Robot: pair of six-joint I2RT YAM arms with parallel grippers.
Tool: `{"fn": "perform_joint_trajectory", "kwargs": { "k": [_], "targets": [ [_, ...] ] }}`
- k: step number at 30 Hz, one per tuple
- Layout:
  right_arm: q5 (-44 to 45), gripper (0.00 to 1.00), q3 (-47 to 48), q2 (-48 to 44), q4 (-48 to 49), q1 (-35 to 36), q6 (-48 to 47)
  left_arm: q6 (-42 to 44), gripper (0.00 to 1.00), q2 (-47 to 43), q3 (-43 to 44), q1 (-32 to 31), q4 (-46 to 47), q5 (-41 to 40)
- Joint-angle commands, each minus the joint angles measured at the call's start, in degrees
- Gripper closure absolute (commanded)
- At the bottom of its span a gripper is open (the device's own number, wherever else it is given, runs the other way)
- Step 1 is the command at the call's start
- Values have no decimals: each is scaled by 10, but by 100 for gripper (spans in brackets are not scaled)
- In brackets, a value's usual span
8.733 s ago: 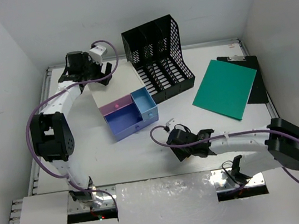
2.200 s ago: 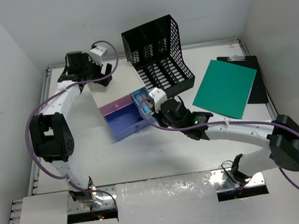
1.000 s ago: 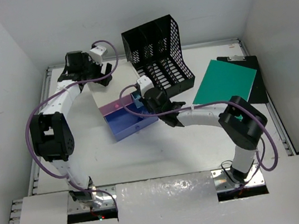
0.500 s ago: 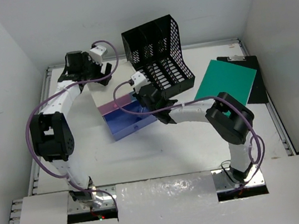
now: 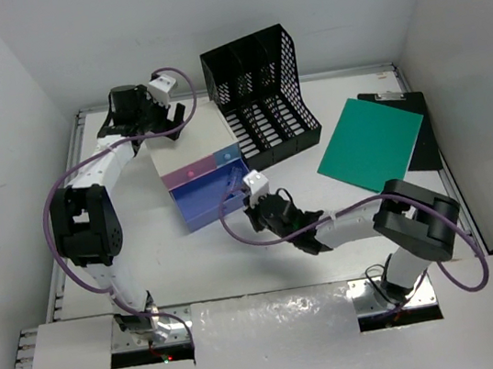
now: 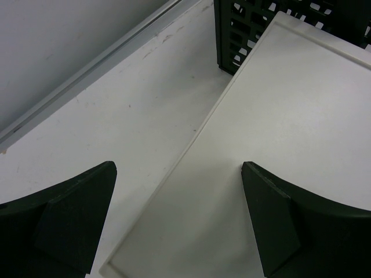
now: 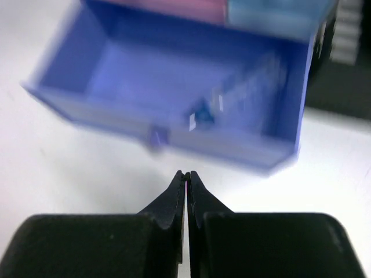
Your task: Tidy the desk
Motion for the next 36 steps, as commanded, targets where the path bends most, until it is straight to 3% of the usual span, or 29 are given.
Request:
{"fn": "perform_joint_trajectory", "kwargs": {
  "k": [1, 7, 13, 20, 26, 36],
  "targets": [
    [-25, 100, -57, 26, 106, 4, 131, 17, 12, 30, -30, 1, -85, -44],
    [-41, 100, -3, 141, 149, 9, 116, 11, 12, 36, -25, 1, -87, -42],
    [17, 100, 77, 218, 200, 9, 51, 11, 12, 39, -24, 1, -89, -41],
    [55, 100, 164, 258, 196, 0, 17, 10, 12, 41, -27, 1, -89, -43],
    [52, 100, 246, 307, 130, -37, 22, 8, 12, 41, -36, 1, -84, -38],
    [65, 100, 298, 334, 132, -66, -30, 4, 12, 39, -35, 1, -82, -42]
  ]
}}
